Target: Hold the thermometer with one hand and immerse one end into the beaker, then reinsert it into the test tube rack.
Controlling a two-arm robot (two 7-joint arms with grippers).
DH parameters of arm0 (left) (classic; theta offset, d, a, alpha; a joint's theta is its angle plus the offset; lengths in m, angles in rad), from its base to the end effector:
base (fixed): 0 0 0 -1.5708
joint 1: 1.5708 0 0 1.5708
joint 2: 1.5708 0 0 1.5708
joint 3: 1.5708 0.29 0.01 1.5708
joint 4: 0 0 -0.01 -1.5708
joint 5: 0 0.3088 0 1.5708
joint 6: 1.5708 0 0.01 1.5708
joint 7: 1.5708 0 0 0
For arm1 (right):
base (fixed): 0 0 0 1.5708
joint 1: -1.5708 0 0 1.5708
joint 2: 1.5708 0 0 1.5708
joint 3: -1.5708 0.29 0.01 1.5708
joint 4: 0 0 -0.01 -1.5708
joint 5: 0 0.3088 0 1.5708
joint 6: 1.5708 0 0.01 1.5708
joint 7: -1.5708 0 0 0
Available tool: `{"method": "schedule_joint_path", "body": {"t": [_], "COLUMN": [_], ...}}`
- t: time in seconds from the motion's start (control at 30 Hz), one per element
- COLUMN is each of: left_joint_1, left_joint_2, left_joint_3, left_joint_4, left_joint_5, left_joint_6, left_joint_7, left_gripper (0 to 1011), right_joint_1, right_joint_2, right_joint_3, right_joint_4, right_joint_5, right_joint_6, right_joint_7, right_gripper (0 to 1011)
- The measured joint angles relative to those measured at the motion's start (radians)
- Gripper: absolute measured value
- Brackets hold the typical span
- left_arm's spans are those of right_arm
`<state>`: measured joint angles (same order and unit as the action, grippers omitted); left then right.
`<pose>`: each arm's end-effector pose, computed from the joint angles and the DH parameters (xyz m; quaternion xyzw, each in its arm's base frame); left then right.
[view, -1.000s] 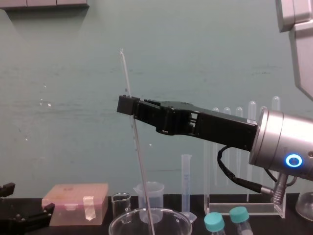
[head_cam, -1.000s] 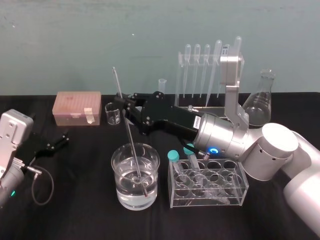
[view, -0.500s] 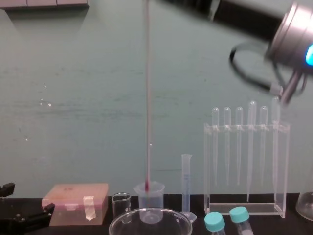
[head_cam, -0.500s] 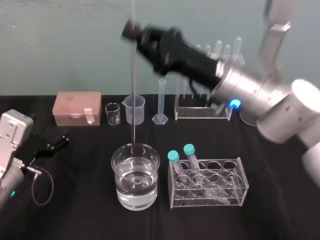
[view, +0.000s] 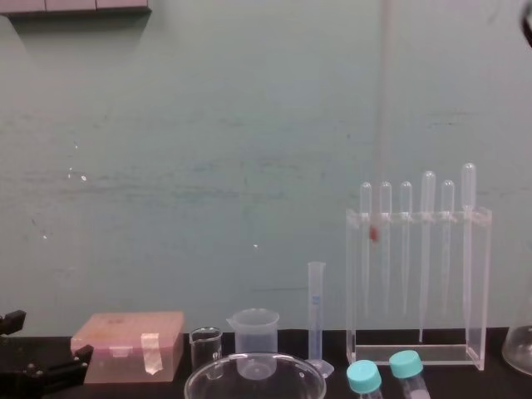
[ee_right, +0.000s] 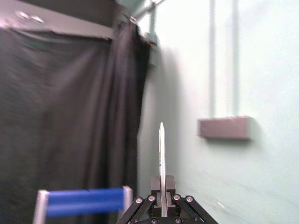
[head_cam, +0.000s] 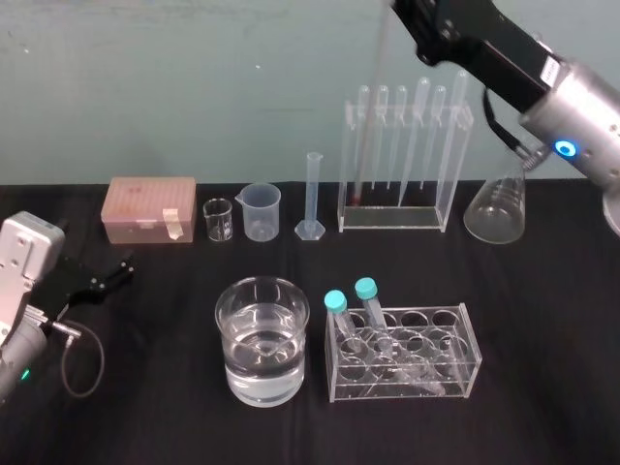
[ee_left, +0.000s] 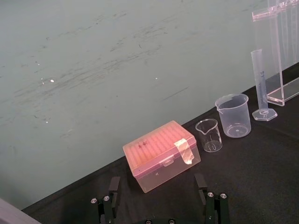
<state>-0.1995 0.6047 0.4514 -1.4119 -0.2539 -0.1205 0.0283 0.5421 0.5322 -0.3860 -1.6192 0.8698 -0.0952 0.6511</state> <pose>0.3581 0.0827 -0.3023 0.1416 -0.1324 0.5799 0.7913 0.4197 -0.0380 -0.1058 0.2058 -0.1241 -0.2469 0.9388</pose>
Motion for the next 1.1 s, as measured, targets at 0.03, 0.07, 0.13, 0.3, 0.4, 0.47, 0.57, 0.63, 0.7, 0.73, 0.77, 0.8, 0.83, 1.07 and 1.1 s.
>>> {"method": "schedule_joint_path", "body": {"t": [0.03, 0.07, 0.13, 0.3, 0.4, 0.47, 0.57, 0.63, 0.7, 0.73, 0.77, 0.8, 0.83, 1.07, 1.1], "left_joint_1": [0.000, 0.000, 0.000, 0.000, 0.000, 0.000, 0.000, 0.000, 0.000, 0.000, 0.000, 0.000, 0.000, 0.000, 0.000], "left_joint_2": [0.000, 0.000, 0.000, 0.000, 0.000, 0.000, 0.000, 0.000, 0.000, 0.000, 0.000, 0.000, 0.000, 0.000, 0.000], "left_joint_3": [0.000, 0.000, 0.000, 0.000, 0.000, 0.000, 0.000, 0.000, 0.000, 0.000, 0.000, 0.000, 0.000, 0.000, 0.000], "left_joint_4": [0.000, 0.000, 0.000, 0.000, 0.000, 0.000, 0.000, 0.000, 0.000, 0.000, 0.000, 0.000, 0.000, 0.000, 0.000], "left_joint_5": [0.000, 0.000, 0.000, 0.000, 0.000, 0.000, 0.000, 0.000, 0.000, 0.000, 0.000, 0.000, 0.000, 0.000, 0.000], "left_joint_6": [0.000, 0.000, 0.000, 0.000, 0.000, 0.000, 0.000, 0.000, 0.000, 0.000, 0.000, 0.000, 0.000, 0.000, 0.000], "left_joint_7": [0.000, 0.000, 0.000, 0.000, 0.000, 0.000, 0.000, 0.000, 0.000, 0.000, 0.000, 0.000, 0.000, 0.000, 0.000], "left_gripper": [1008, 1008, 1008, 1008, 1008, 1008, 1008, 1008, 1008, 1008, 1008, 1008, 1008, 1008, 1008], "right_joint_1": [-0.010, -0.038, -0.081, -0.173, -0.220, -0.239, -0.270, -0.278, -0.286, -0.286, -0.288, -0.289, -0.289, -0.285, -0.284], "right_joint_2": [0.008, 0.027, 0.049, 0.083, 0.094, 0.098, 0.103, 0.102, 0.098, 0.098, 0.093, 0.087, 0.087, 0.062, 0.061], "right_joint_3": [0.005, 0.017, 0.030, 0.054, 0.065, 0.070, 0.082, 0.087, 0.094, 0.094, 0.099, 0.102, 0.102, 0.106, 0.105], "right_joint_4": [-0.001, -0.004, -0.006, -0.015, -0.021, -0.024, -0.030, -0.030, -0.030, -0.030, -0.030, -0.027, -0.027, -0.022, -0.022], "right_joint_5": [-0.007, -0.024, -0.050, -0.093, -0.104, -0.107, -0.108, -0.108, -0.103, -0.103, -0.097, -0.091, -0.091, -0.062, -0.061], "right_joint_6": [-0.002, -0.011, -0.025, -0.045, -0.045, -0.045, -0.044, -0.044, -0.044, -0.044, -0.046, -0.049, -0.049, -0.051, -0.051], "right_joint_7": [-0.009, -0.027, -0.048, -0.085, -0.098, -0.101, -0.102, -0.100, -0.089, -0.089, -0.078, -0.066, -0.066, -0.019, -0.016], "right_gripper": [56, 56, 56, 56, 57, 56, 56, 56, 56, 56, 57, 56, 56, 56, 56]}}
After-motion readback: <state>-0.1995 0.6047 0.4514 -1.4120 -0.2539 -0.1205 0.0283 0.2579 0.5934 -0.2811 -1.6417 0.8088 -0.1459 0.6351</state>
